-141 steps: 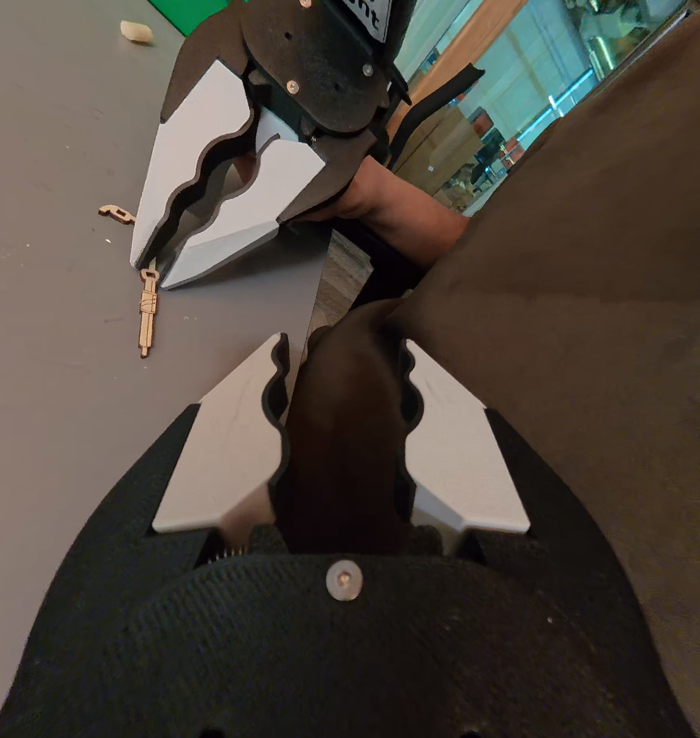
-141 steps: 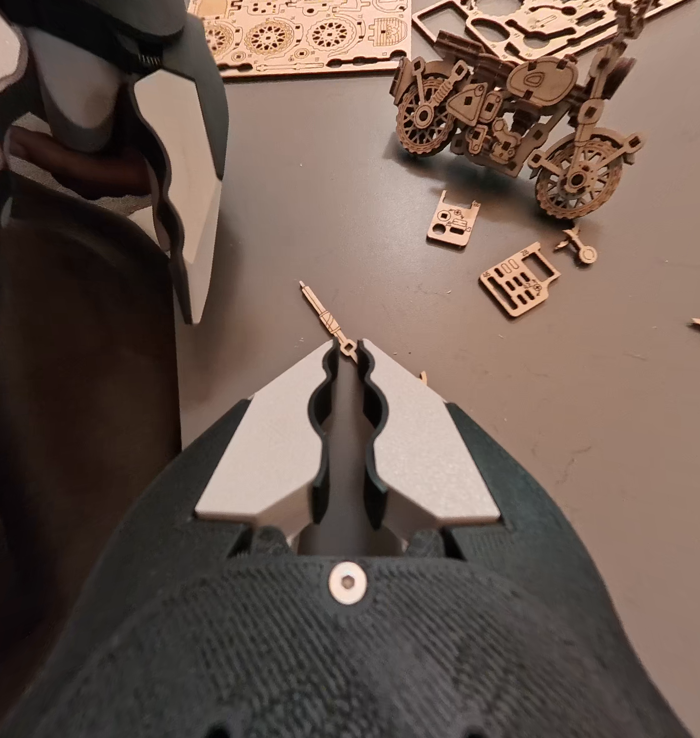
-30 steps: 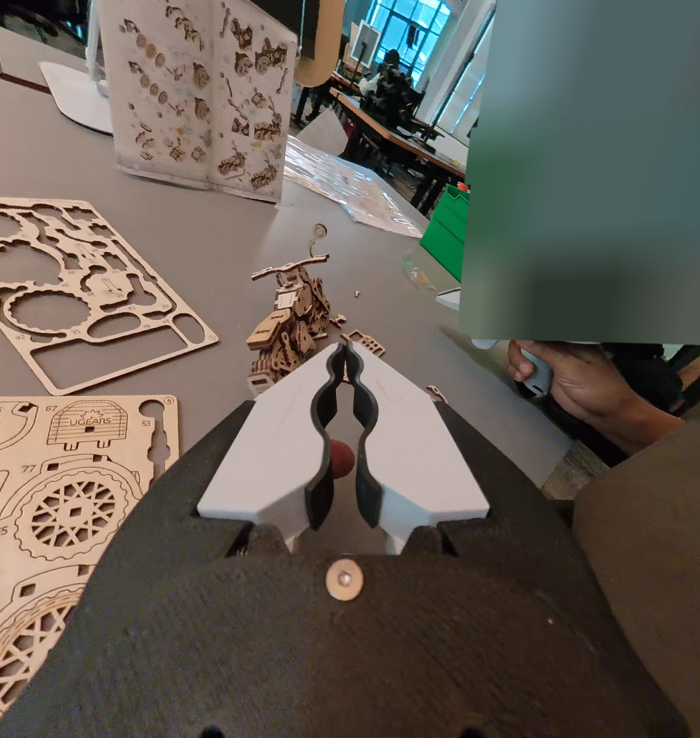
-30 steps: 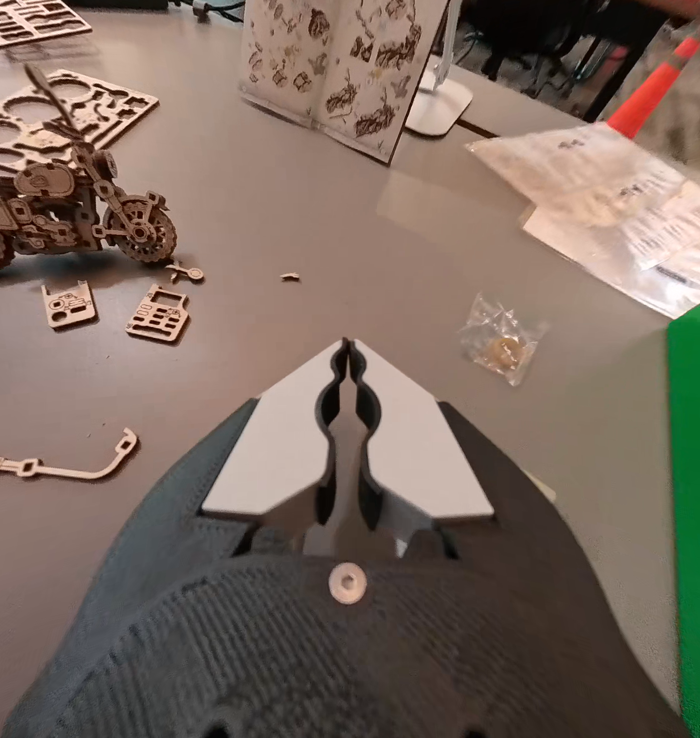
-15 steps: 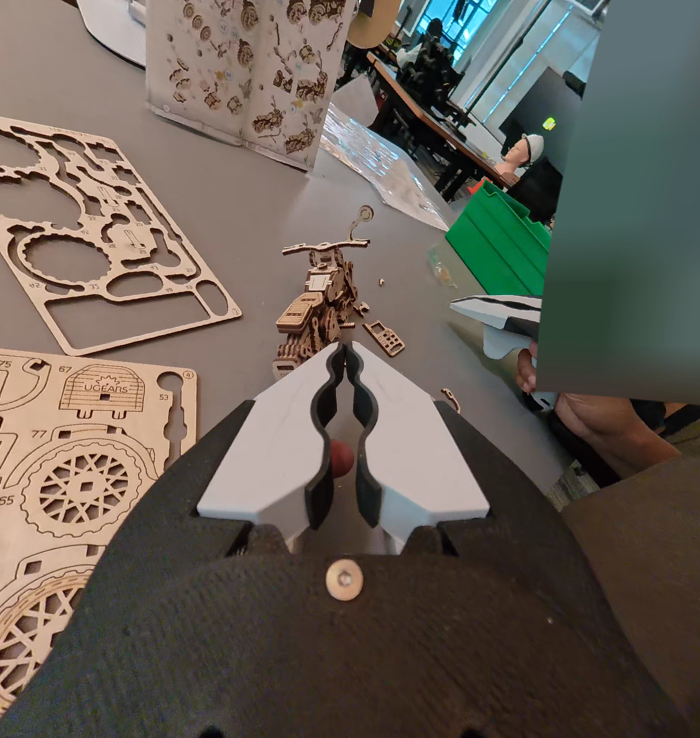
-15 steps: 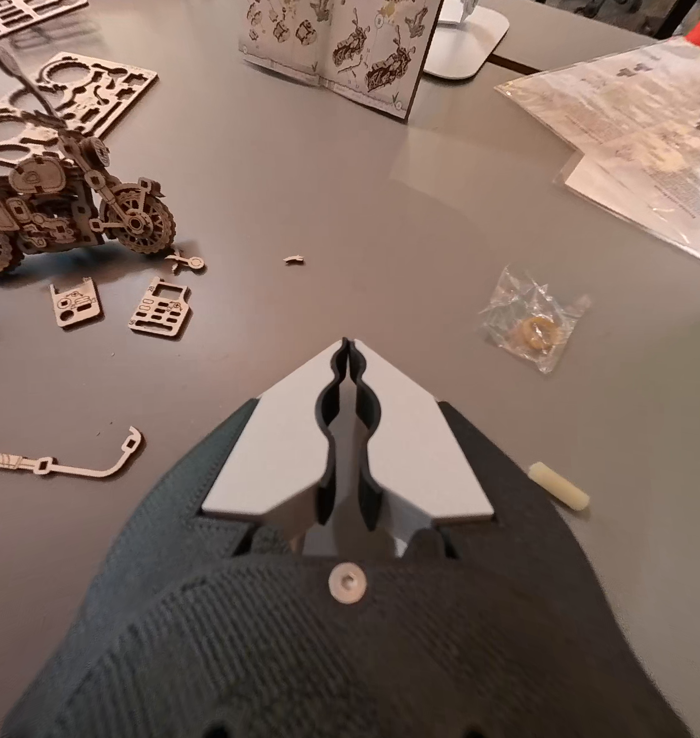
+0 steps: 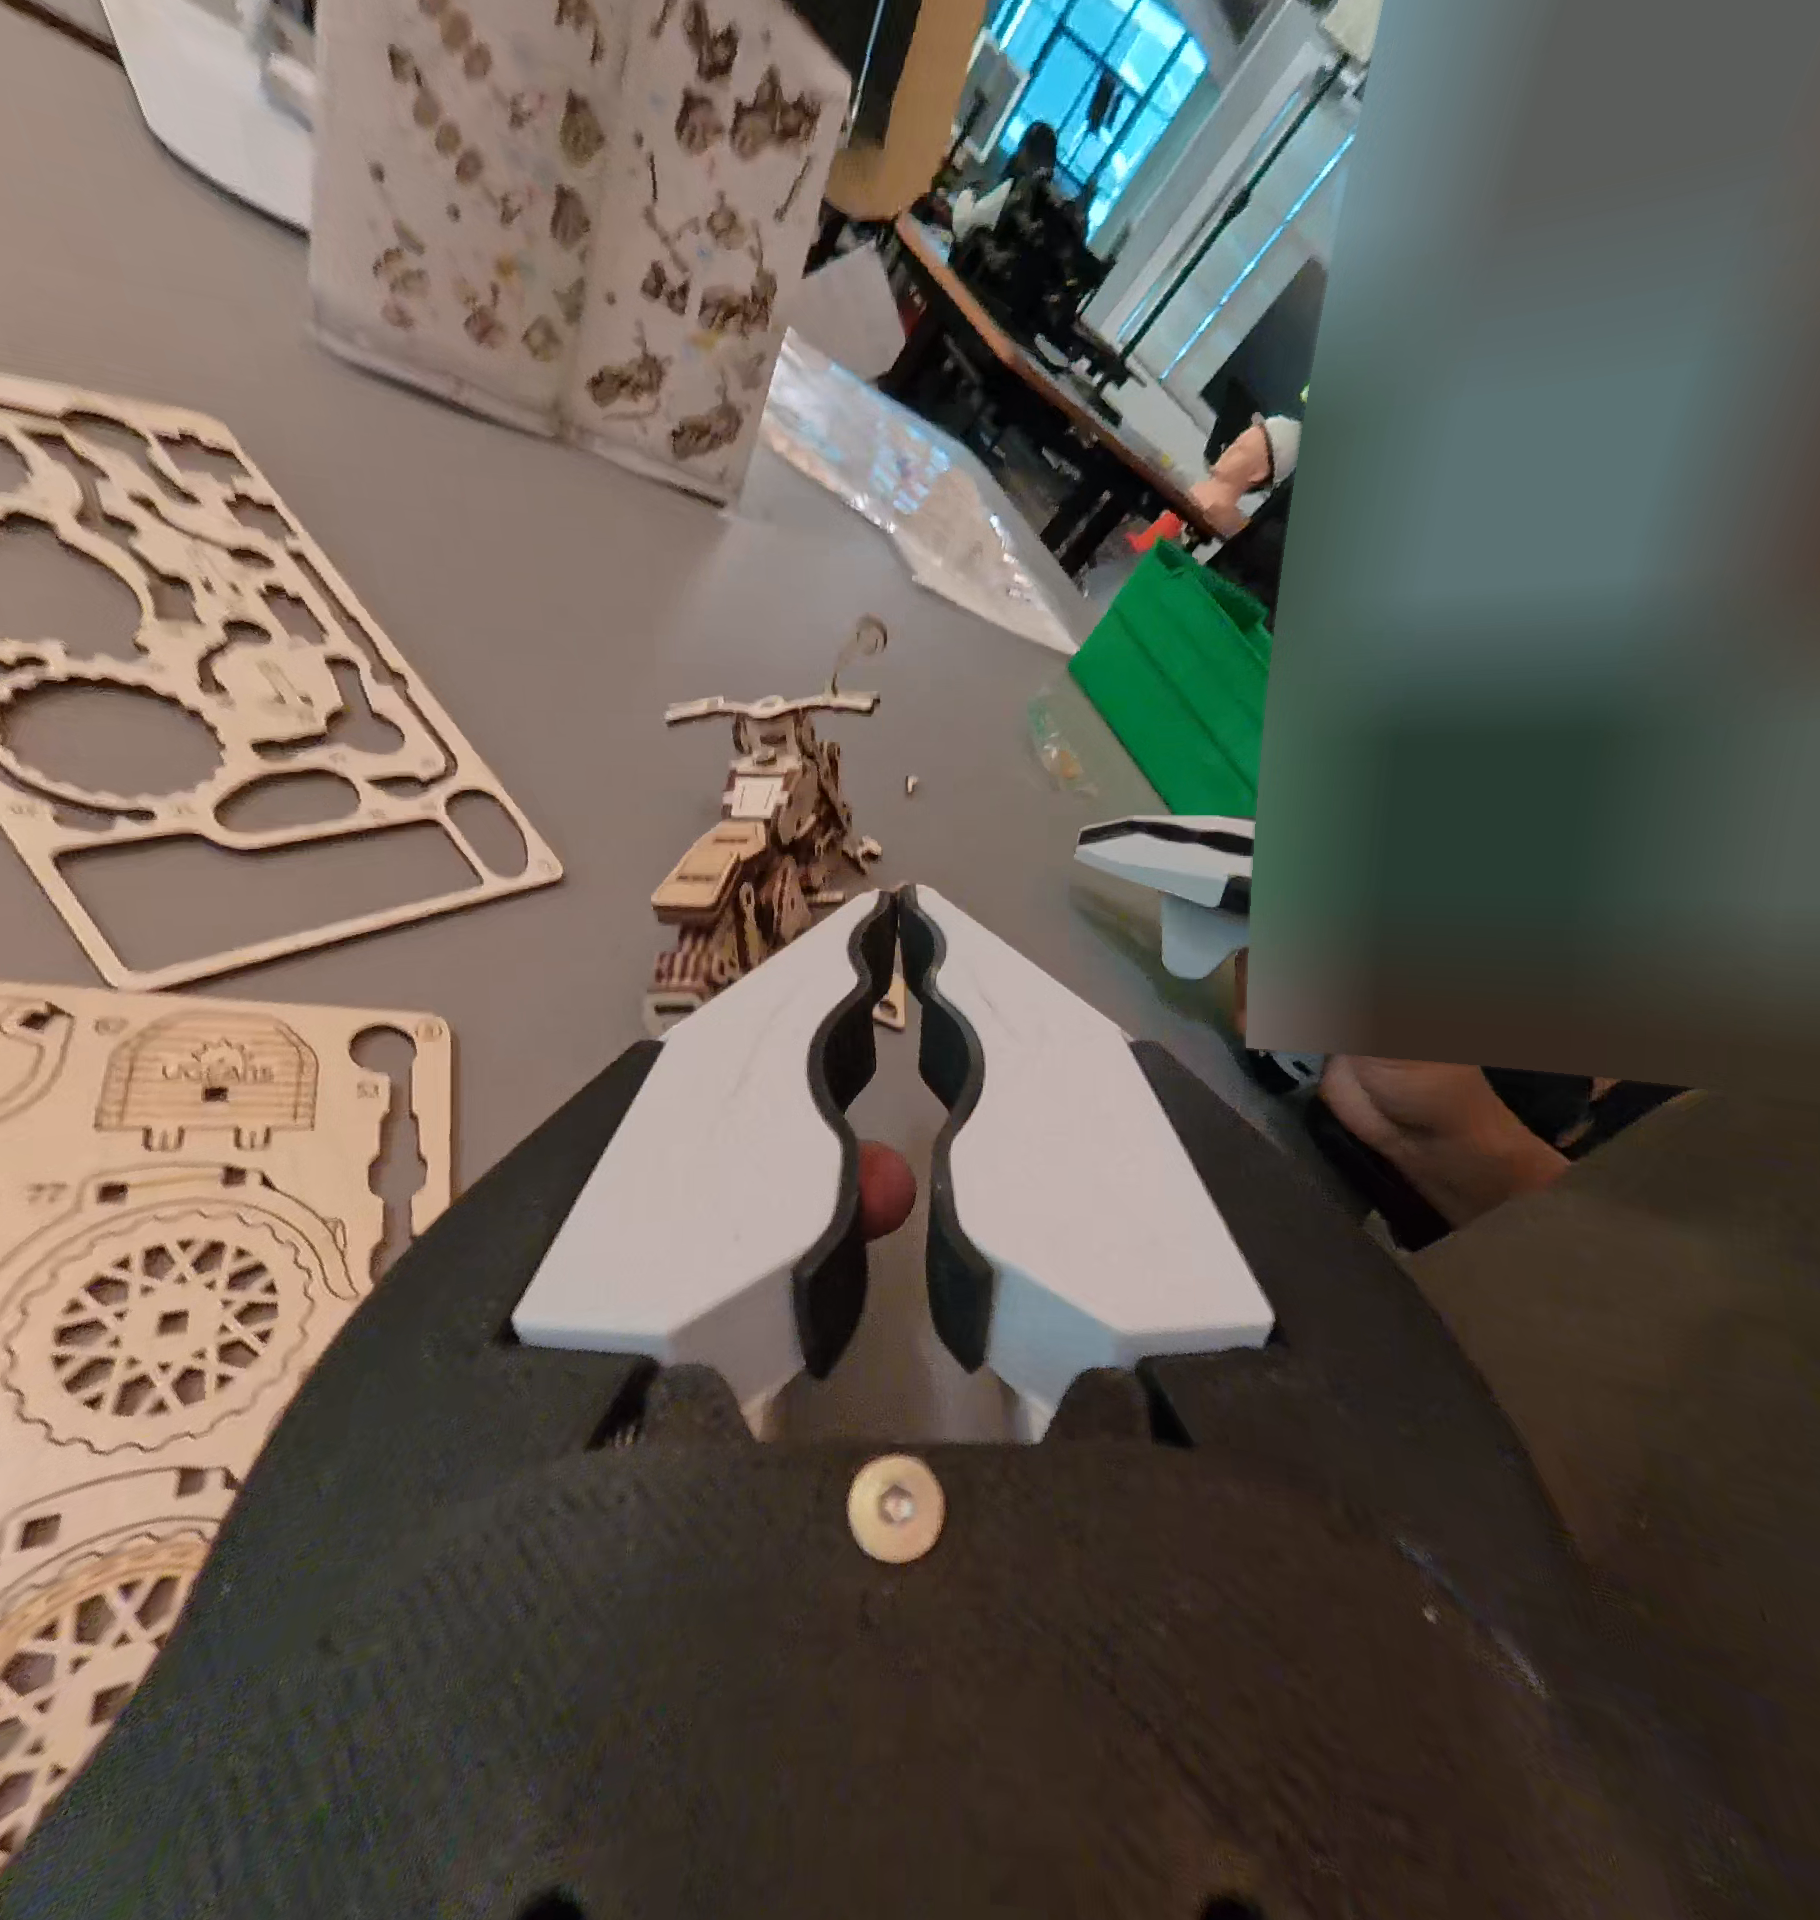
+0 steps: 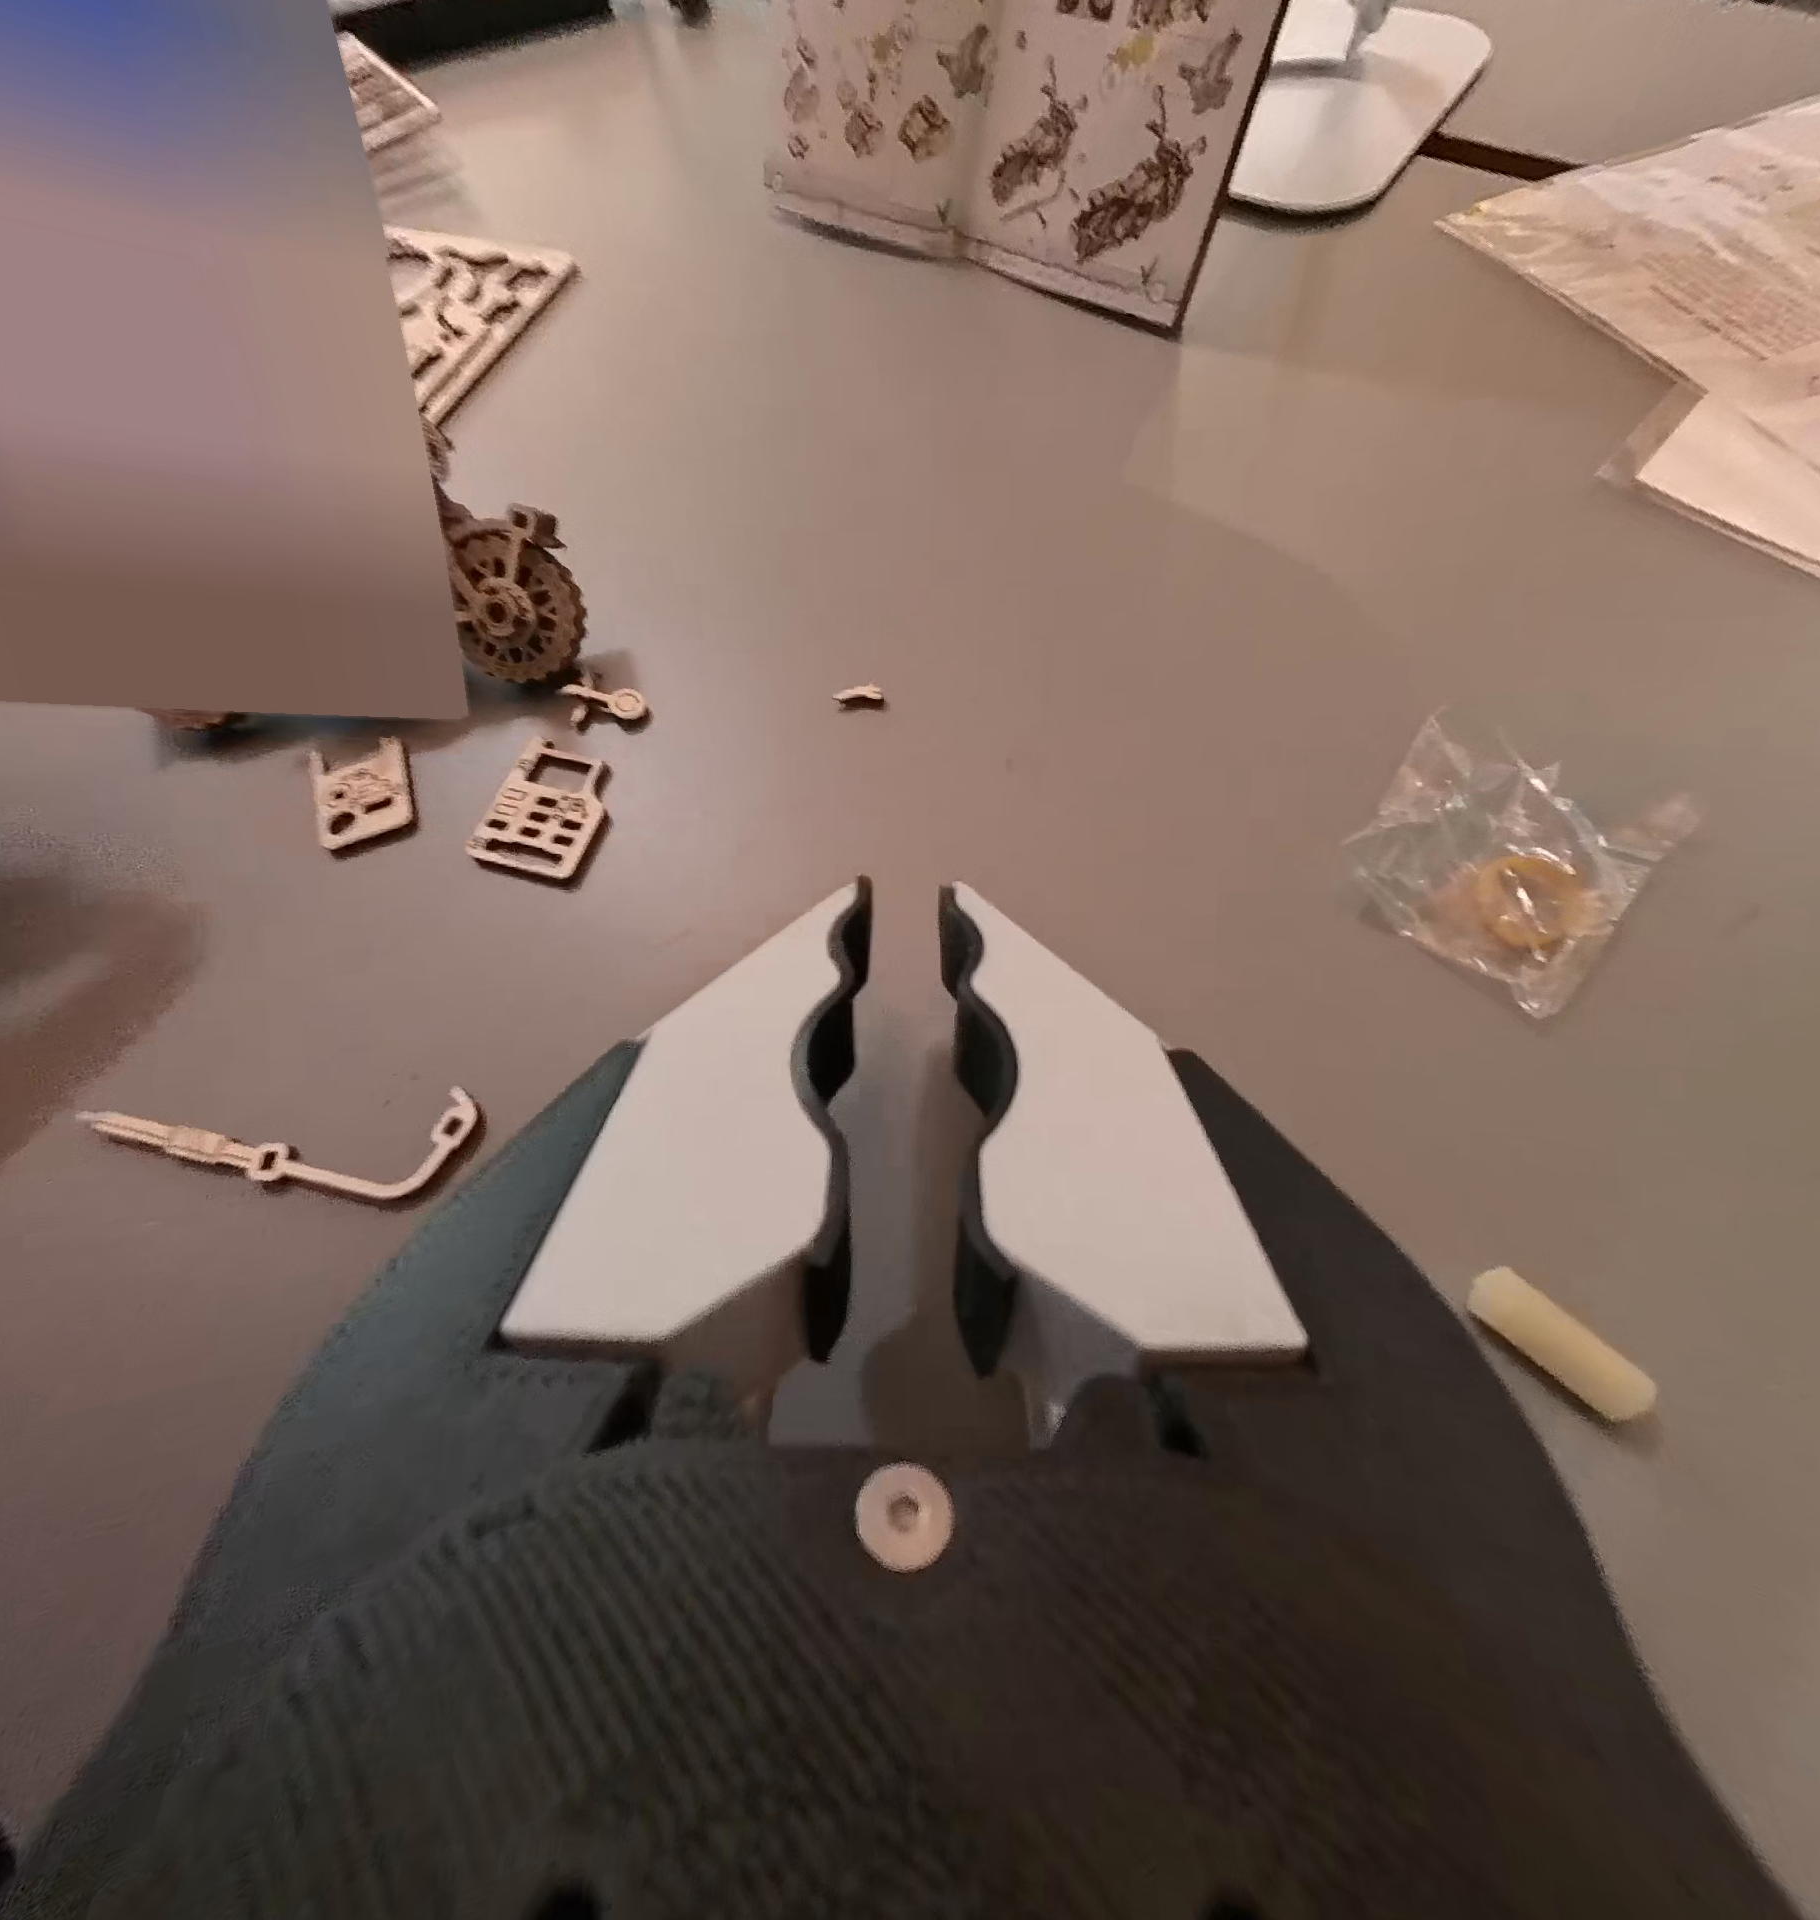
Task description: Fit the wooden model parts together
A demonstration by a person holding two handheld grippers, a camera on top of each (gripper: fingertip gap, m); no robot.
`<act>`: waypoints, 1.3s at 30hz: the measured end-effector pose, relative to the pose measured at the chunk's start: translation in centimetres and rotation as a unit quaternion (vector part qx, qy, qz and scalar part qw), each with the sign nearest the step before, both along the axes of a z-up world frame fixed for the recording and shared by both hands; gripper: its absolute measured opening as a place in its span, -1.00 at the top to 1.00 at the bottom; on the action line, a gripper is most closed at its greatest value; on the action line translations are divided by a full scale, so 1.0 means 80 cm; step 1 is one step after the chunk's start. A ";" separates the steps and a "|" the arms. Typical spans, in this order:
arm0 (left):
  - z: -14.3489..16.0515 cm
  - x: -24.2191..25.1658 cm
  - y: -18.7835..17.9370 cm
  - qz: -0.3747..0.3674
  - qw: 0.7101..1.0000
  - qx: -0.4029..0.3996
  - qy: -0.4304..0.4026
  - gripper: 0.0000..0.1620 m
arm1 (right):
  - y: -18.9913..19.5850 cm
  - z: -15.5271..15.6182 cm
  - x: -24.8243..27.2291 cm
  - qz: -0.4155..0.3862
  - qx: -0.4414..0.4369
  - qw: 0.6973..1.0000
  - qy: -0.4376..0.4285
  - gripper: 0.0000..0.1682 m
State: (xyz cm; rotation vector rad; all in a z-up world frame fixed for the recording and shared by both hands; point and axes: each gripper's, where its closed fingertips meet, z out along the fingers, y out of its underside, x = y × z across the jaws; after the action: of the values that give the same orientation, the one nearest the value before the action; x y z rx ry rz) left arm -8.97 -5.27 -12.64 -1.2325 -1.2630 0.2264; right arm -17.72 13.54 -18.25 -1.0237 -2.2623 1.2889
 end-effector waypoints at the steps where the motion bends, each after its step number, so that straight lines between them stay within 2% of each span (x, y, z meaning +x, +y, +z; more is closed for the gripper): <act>1: 0.005 -0.002 -0.005 0.005 1.000 -0.001 0.007 1.00 | -0.003 0.005 0.001 0.007 -0.014 1.000 0.004 0.85; 5: 0.010 -0.015 -0.021 0.026 1.000 0.003 0.013 1.00 | -0.020 0.019 -0.004 0.031 -0.052 0.998 0.015 0.84; 8: 0.012 -0.016 -0.009 -0.001 1.000 0.017 0.012 0.98 | -0.040 0.024 -0.011 0.065 -0.053 0.996 0.031 0.84; 13: 0.020 -0.019 -0.002 -0.015 0.997 -0.046 0.060 0.92 | -0.064 0.026 -0.008 0.114 -0.037 0.991 0.054 0.84; 18: 0.044 -0.020 -0.005 0.003 0.991 -0.060 0.118 0.85 | -0.045 0.037 0.018 0.098 -0.066 0.991 0.055 0.85; 24: 0.034 -0.019 0.014 0.001 0.988 -0.085 0.130 0.78 | -0.012 0.047 0.055 0.082 -0.111 0.990 0.022 0.76; 27: 0.038 -0.015 0.021 0.005 0.985 -0.097 0.145 0.77 | -0.012 0.057 0.071 0.091 -0.134 0.987 0.019 0.73; 30: 0.038 -0.009 0.029 -0.001 0.977 -0.129 0.167 0.77 | -0.031 0.050 0.093 0.137 -0.136 0.981 0.001 0.69; 33: 0.033 -0.005 0.040 -0.015 0.978 -0.126 0.163 0.77 | -0.056 0.039 0.118 0.197 -0.129 0.972 -0.029 0.66; 39: 0.021 -0.006 0.053 -0.044 0.980 -0.120 0.150 0.77 | -0.067 0.028 0.119 0.215 -0.088 0.973 -0.015 0.69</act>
State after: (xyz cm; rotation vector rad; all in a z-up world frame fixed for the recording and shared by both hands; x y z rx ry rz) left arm -9.45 -1.06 -10.96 -1.3961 -0.9360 0.4928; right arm -8.21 8.20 -16.04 -0.6209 -2.5199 1.6785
